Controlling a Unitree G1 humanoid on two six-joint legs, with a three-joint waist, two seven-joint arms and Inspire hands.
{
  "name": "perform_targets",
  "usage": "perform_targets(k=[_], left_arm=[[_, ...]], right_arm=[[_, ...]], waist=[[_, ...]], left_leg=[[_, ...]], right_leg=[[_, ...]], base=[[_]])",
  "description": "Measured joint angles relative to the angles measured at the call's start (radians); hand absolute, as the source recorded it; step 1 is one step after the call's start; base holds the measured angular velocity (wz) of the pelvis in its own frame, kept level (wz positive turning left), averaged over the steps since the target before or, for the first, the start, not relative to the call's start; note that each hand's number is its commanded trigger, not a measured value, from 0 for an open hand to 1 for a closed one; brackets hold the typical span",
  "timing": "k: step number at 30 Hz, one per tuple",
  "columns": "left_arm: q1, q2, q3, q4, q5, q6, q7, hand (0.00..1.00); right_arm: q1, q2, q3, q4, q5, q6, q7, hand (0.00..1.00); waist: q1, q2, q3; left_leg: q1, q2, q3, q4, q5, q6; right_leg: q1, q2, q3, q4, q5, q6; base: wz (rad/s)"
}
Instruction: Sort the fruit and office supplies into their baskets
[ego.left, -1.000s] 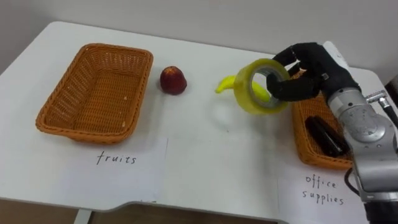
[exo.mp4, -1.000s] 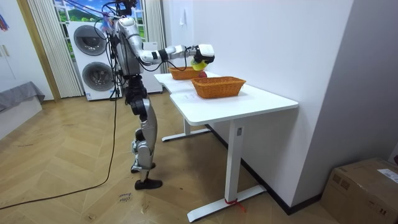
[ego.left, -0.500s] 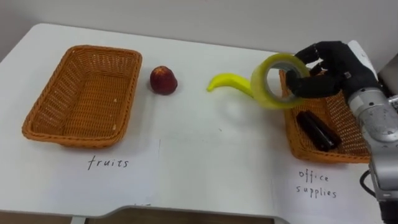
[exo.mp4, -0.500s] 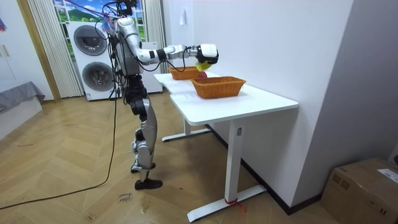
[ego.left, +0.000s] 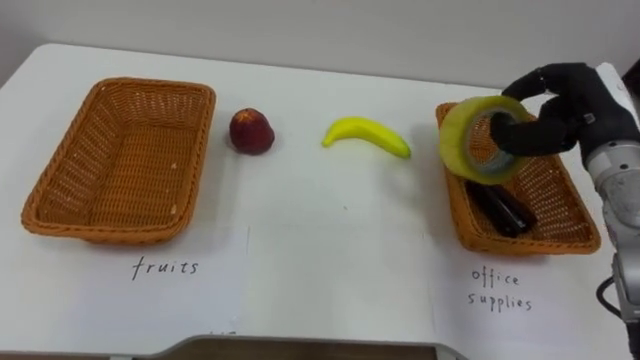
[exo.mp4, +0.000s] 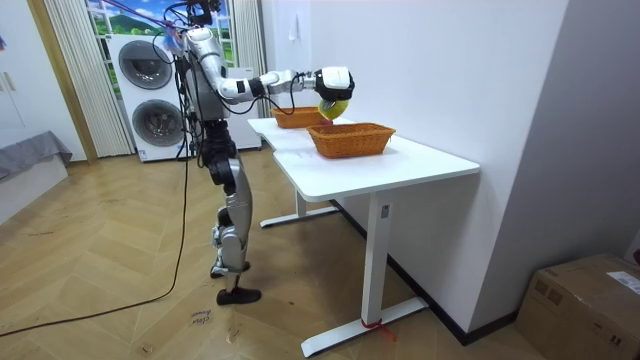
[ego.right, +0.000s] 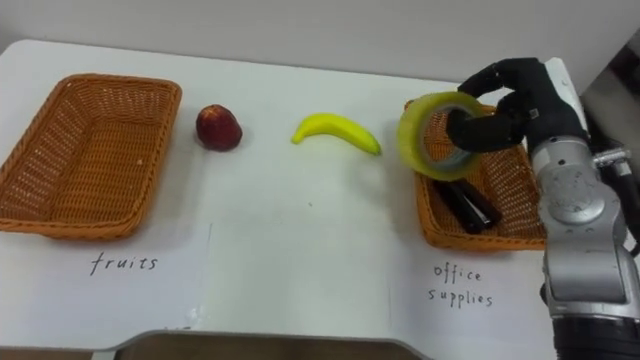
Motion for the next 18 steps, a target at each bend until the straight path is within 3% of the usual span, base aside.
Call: perform_targets(k=[18], left_arm=[[-0.003,0.003,0.024,-0.026,-0.039,-0.017,0.011,0.00]], right_arm=[[0.024,-0.011,-0.024,0.033,0.017,0.002,0.004,1.00]], waist=[[-0.003,-0.012,0.0024]], left_leg=[[0.006,0.008,0.014,-0.006,0.000,0.000]], right_leg=[[-0.001,0.002,0.011,-0.001,0.000,0.000]], base=[[-0.01]])
